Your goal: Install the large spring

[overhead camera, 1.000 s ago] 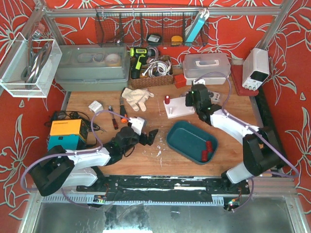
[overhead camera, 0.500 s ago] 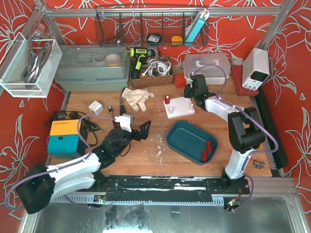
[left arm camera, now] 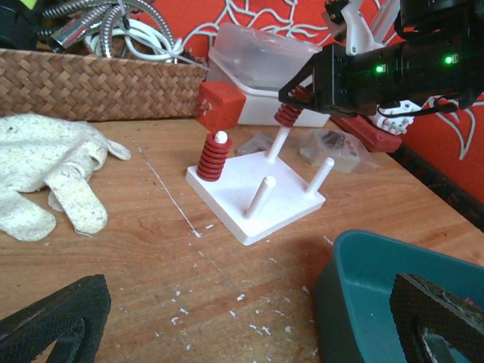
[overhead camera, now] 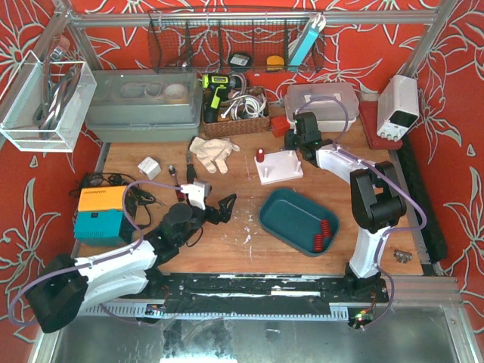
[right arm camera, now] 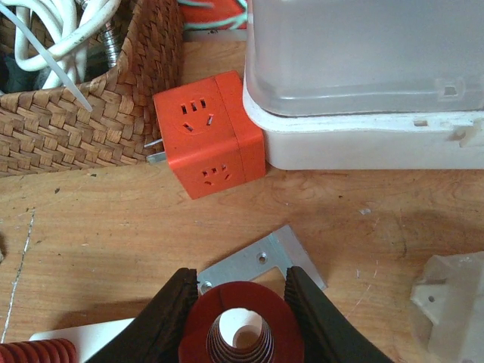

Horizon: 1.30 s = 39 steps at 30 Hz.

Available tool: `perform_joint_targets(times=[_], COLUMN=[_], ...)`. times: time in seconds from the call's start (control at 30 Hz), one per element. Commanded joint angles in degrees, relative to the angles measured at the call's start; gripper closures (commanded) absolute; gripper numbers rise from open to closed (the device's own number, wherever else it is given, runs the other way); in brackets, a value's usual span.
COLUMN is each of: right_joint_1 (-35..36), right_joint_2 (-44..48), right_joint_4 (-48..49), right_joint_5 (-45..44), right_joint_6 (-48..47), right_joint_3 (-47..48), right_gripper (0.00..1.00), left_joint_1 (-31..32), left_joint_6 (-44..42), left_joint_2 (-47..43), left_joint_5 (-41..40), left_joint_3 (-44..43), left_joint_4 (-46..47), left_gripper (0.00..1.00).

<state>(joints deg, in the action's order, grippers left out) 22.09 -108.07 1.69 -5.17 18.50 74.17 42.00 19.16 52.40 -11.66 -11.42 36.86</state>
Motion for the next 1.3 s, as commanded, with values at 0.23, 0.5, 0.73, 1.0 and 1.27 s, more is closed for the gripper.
perform_joint_targets(times=[0.23, 0.5, 0.73, 1.0, 1.27], right_joint_1=[-0.31, -0.3, -0.29, -0.27, -0.29], right_joint_2=[-1.1, 0.59, -0.46, -2.57, -5.14], right_joint_4=[-2.73, -4.96, -5.67, -5.25, -6.68], right_joint_5=[0.39, 0.2, 0.47, 0.46, -0.27], right_joint_6=[-1.13, -2.56, -2.86, -2.59, -1.94], right_joint_3=[1.02, 2.19, 2.36, 2.85, 4.73], right_gripper=[1.0, 1.0, 1.0, 0.98, 0.79], left_joint_1=[-0.16, -0.16, -0.16, -0.12, -0.16], left_joint_6=[-0.92, -0.88, -1.05, -1.22, -1.58], left_joint_2=[5.91, 7.55, 9.13, 10.08, 10.76], left_joint_5=[3.66, 4.34, 4.69, 4.76, 4.21], left_joint_3=[-4.01, -4.4, -5.05, -5.71, -5.88], left_joint_4=[0.24, 0.6, 0.38, -0.2, -0.34], left_gripper=[0.0, 0.0, 0.0, 0.0, 0.0])
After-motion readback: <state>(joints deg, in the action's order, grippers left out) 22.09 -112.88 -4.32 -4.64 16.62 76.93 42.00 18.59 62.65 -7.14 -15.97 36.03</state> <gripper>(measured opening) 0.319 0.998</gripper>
